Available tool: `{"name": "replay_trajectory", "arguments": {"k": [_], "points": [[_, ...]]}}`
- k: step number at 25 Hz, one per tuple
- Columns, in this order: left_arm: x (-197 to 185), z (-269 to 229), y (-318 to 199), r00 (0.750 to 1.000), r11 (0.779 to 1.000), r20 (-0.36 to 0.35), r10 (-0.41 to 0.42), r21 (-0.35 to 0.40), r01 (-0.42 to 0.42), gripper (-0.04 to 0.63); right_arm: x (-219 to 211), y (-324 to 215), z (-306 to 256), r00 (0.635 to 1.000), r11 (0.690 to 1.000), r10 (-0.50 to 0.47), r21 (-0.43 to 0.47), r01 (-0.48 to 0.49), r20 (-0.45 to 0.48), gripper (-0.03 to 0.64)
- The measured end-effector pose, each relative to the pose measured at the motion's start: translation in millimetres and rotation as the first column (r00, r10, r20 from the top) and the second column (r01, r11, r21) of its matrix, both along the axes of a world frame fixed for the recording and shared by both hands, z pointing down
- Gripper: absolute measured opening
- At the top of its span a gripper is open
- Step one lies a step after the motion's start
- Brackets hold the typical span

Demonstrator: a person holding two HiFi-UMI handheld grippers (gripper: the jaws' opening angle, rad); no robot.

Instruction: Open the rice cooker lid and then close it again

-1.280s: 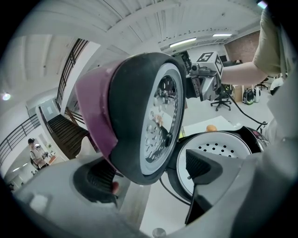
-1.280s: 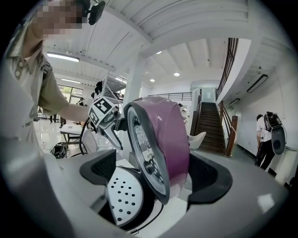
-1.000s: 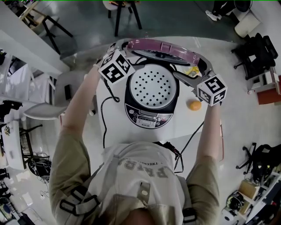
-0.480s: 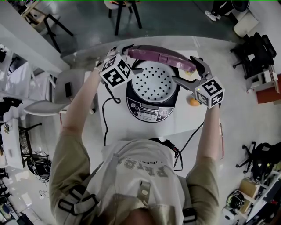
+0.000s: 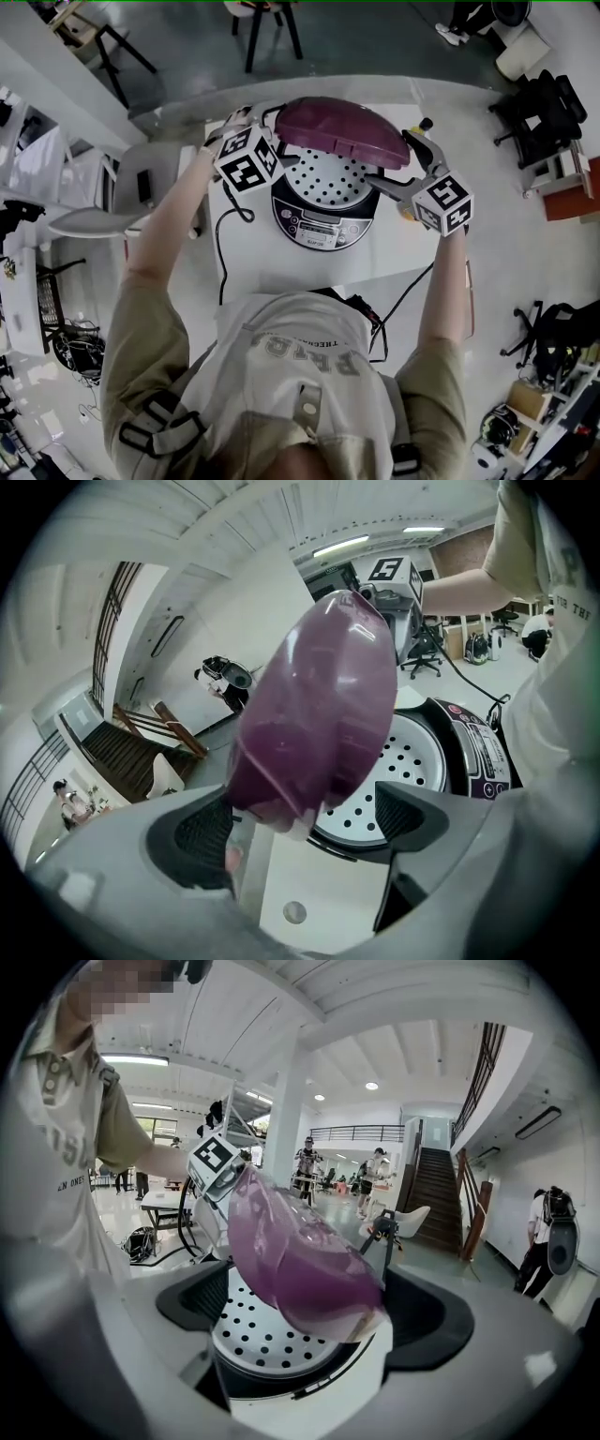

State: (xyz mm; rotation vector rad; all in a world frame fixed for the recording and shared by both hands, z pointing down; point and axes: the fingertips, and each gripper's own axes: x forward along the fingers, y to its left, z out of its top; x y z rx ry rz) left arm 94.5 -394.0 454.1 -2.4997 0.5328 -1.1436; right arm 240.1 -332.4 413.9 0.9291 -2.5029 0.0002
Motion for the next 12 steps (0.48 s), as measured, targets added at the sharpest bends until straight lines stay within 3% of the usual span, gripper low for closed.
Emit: {"name": "replay_trajectory", "arguments": {"k": [12], "points": [[-9.1, 19.4, 27.5, 0.995, 0.999, 0.083, 0.047, -0.015, -0.045, 0.498, -4.9, 26.5, 20.0, 0.998, 0.999, -0.022, -0.044, 0.019, -0.058, 0.512]]}}
